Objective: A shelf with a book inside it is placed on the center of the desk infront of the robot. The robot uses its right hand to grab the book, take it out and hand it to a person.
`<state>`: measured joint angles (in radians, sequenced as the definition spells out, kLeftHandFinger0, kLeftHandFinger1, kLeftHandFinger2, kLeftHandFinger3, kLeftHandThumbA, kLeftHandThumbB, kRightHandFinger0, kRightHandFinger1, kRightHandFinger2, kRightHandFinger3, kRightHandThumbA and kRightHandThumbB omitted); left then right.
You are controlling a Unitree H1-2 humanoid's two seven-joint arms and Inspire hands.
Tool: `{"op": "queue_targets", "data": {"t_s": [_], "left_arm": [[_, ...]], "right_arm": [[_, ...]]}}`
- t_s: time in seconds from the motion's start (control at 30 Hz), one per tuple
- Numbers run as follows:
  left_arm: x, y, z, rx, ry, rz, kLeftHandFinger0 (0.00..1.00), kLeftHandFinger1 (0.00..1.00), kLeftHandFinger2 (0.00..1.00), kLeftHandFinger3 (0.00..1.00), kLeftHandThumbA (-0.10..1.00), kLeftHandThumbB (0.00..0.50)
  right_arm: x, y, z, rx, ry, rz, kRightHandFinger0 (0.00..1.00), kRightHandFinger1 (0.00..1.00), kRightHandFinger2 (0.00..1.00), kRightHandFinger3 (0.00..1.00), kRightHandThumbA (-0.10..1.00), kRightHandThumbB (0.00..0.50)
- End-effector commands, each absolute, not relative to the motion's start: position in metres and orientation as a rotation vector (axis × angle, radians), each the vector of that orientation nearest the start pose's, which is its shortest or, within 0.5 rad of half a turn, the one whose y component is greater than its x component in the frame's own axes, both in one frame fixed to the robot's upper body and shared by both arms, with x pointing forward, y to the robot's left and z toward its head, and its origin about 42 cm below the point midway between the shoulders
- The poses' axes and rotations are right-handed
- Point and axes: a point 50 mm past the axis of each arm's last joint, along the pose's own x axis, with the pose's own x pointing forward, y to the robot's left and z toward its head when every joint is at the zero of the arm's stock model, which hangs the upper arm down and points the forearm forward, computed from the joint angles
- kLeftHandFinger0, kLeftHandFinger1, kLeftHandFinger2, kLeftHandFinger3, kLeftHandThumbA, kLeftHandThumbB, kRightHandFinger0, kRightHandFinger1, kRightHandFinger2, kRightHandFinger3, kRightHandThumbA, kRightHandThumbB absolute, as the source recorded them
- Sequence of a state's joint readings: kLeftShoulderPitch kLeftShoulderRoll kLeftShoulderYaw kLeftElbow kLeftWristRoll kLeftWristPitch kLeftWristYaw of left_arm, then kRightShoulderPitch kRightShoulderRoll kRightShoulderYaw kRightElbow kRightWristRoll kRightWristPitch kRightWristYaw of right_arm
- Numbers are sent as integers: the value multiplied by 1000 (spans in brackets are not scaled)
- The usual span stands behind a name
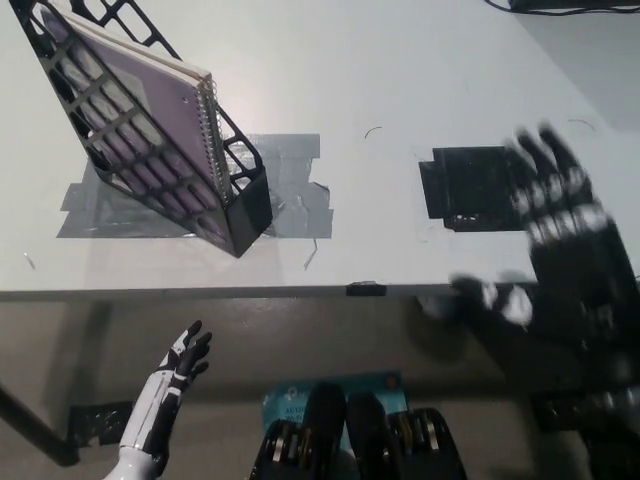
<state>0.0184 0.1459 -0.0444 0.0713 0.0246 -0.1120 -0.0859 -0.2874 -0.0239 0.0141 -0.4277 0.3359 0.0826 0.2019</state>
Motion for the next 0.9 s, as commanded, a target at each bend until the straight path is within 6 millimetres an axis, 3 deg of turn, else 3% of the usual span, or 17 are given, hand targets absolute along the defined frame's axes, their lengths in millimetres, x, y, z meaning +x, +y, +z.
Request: {"op": "queue_targets", "data": {"t_s": [0.0, 0.27, 0.37, 0.5, 0.63, 0.7, 0.87], "left_arm": [[276, 246, 92, 211, -97, -152, 1000, 1000, 1000, 1000, 999, 235], [280, 241, 97, 206, -101, -180, 1000, 1000, 1000, 1000, 984, 242], [281, 242, 96, 197, -102, -190, 1000, 1000, 1000, 1000, 979, 255], [282, 241, 96, 203, -104, -199, 1000, 1000, 1000, 1000, 980, 210], [284, 240, 98, 230, -125, -212, 1000, 1000, 1000, 1000, 994, 191], [285, 239, 99, 221, -123, -215, 1000, 1000, 1000, 1000, 976, 215], [287, 239, 101, 234, -126, -218, 1000, 1000, 1000, 1000, 987, 230]], "right_arm": [[352, -121, 344, 238, -640, 589, 1000, 1000, 1000, 1000, 1000, 360], [411, -48, 373, 211, -551, 680, 1000, 1000, 1000, 1000, 1000, 336], [424, -28, 381, 212, -538, 697, 1000, 1000, 1000, 1000, 1000, 362], [440, 5, 387, 239, -482, 743, 1000, 1000, 1000, 1000, 1000, 391], [444, 21, 385, 266, -457, 759, 1000, 1000, 1000, 1000, 1000, 401], [445, 28, 383, 272, -446, 760, 1000, 1000, 1000, 1000, 1000, 380], [447, 35, 382, 276, -447, 762, 1000, 1000, 1000, 1000, 1000, 387]]}}
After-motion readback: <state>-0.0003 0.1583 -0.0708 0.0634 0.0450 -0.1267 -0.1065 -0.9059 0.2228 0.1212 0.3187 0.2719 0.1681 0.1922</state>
